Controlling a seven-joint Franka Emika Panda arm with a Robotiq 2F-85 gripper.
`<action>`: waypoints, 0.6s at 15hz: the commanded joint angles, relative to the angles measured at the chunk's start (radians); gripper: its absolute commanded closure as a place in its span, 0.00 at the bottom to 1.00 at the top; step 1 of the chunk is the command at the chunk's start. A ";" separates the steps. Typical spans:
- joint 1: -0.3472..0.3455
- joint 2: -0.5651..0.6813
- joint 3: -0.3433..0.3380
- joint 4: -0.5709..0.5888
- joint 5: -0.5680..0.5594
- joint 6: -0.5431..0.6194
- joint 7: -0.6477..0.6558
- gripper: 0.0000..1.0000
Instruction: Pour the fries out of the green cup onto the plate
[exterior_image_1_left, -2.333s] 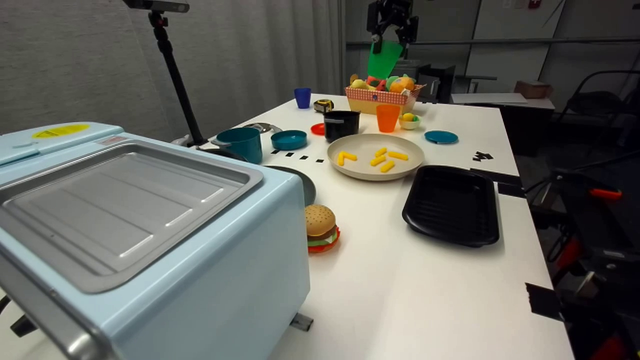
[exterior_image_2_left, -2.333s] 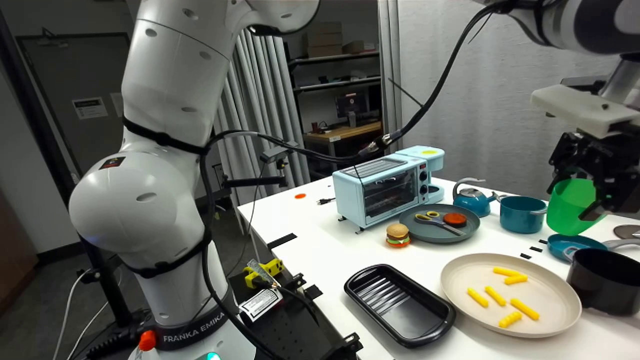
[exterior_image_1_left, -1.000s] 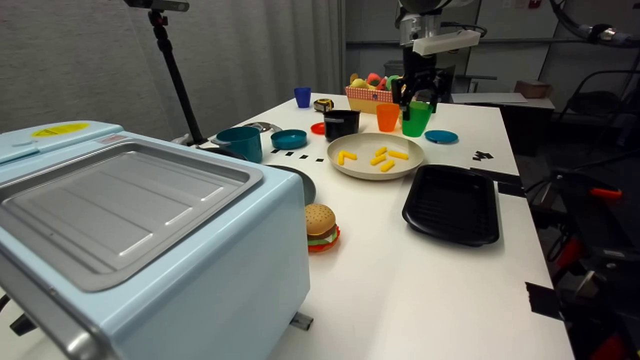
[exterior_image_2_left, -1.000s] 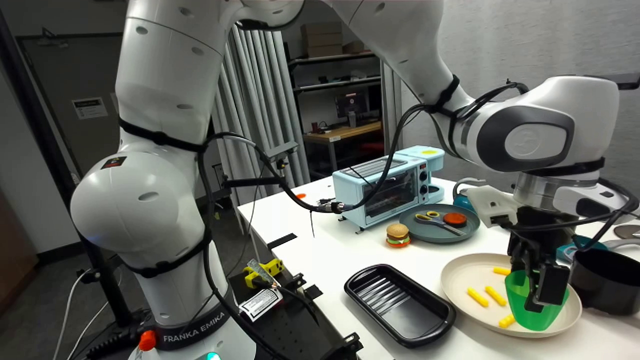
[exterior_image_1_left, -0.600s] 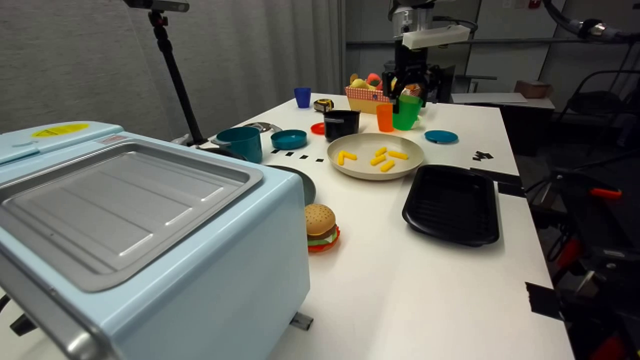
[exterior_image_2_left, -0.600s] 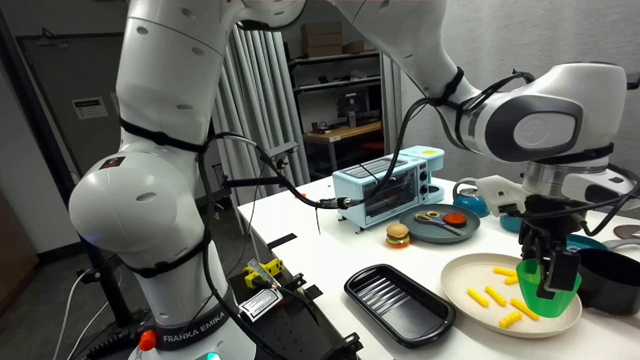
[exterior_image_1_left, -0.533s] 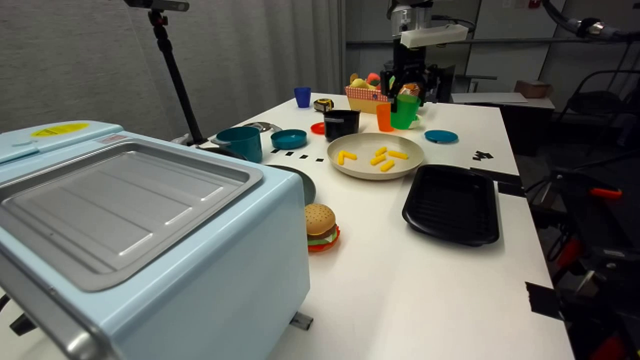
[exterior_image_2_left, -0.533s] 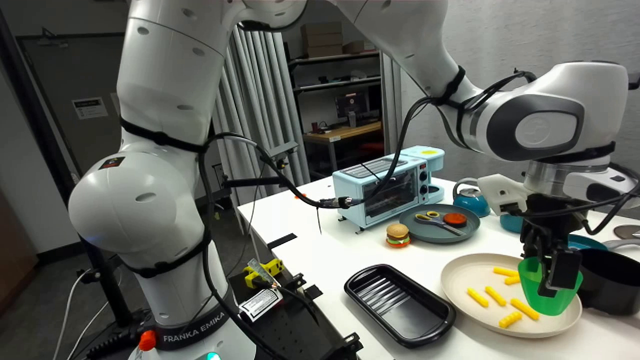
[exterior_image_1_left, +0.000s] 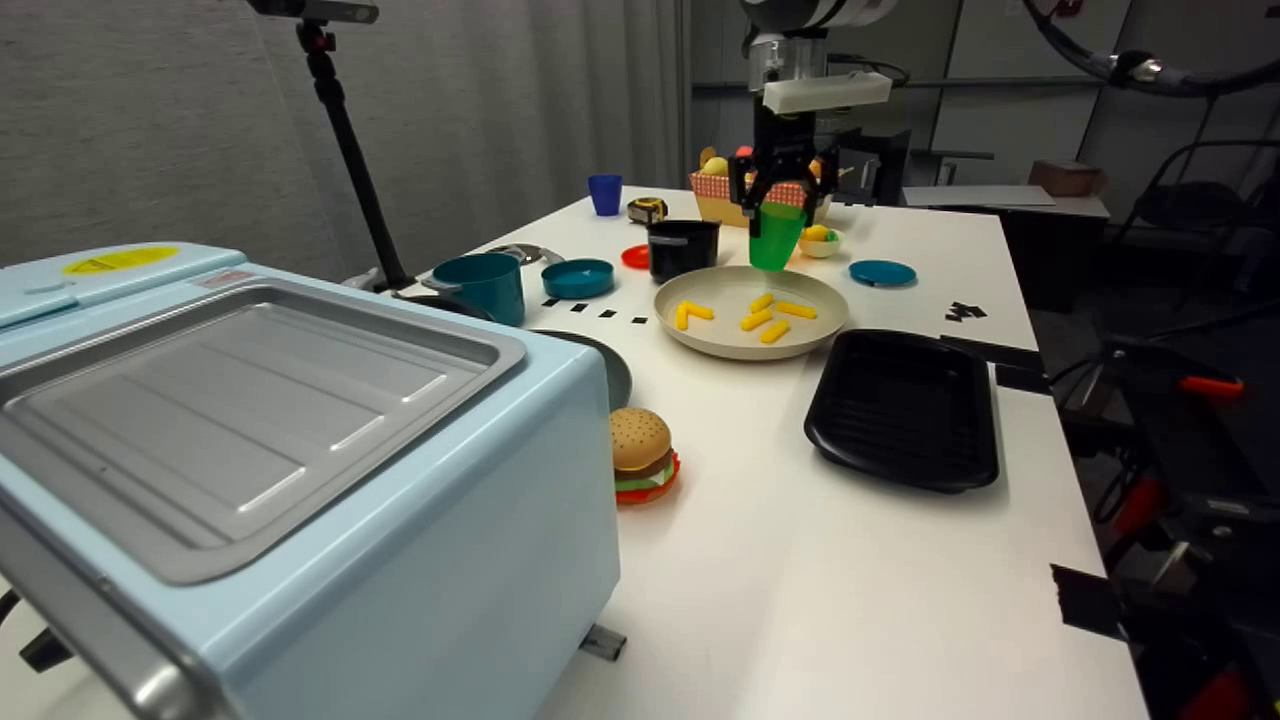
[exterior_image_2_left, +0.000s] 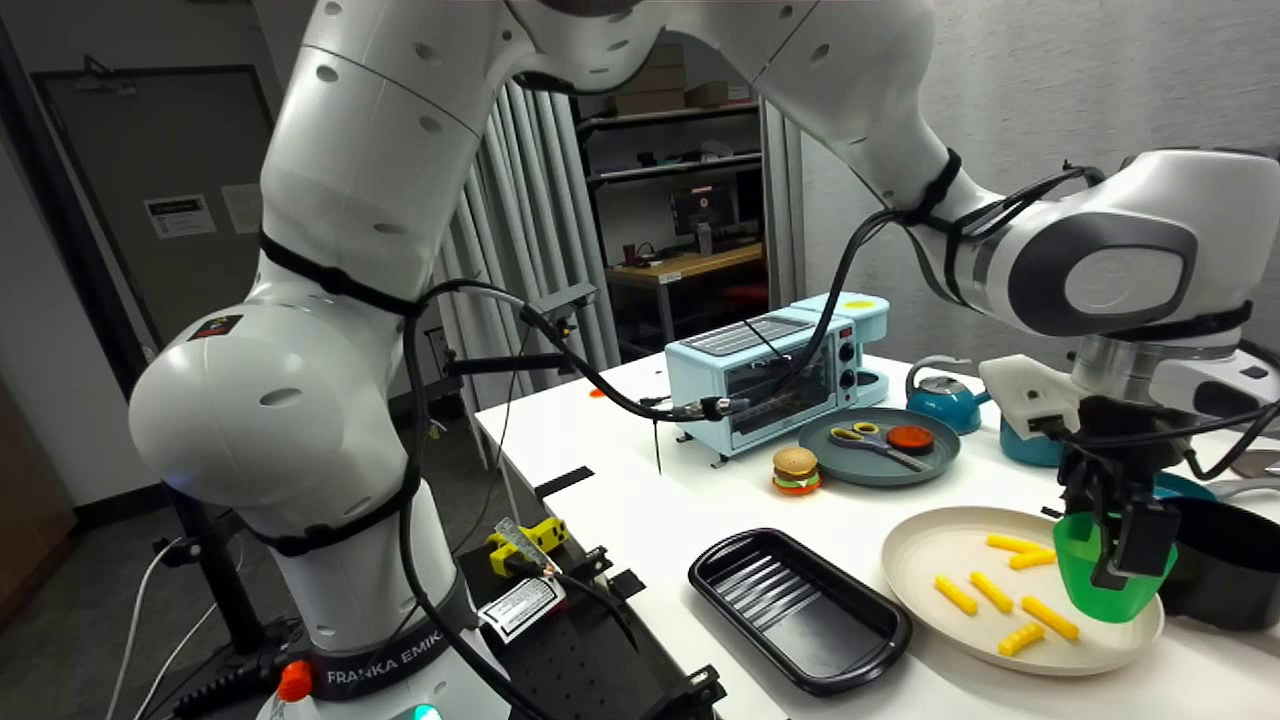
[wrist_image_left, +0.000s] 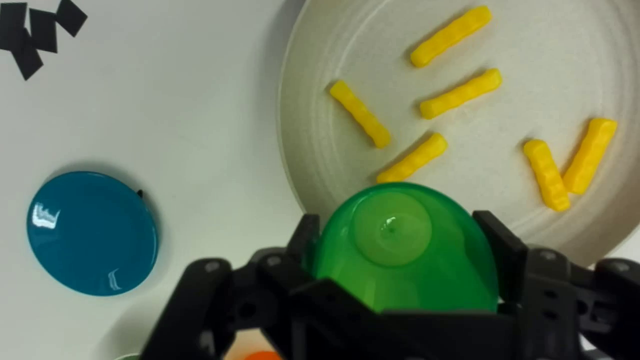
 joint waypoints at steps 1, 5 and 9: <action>-0.029 0.070 0.024 0.117 0.013 -0.073 0.018 0.47; -0.033 0.106 0.024 0.175 0.010 -0.119 0.026 0.47; -0.036 0.127 0.023 0.216 0.010 -0.165 0.035 0.47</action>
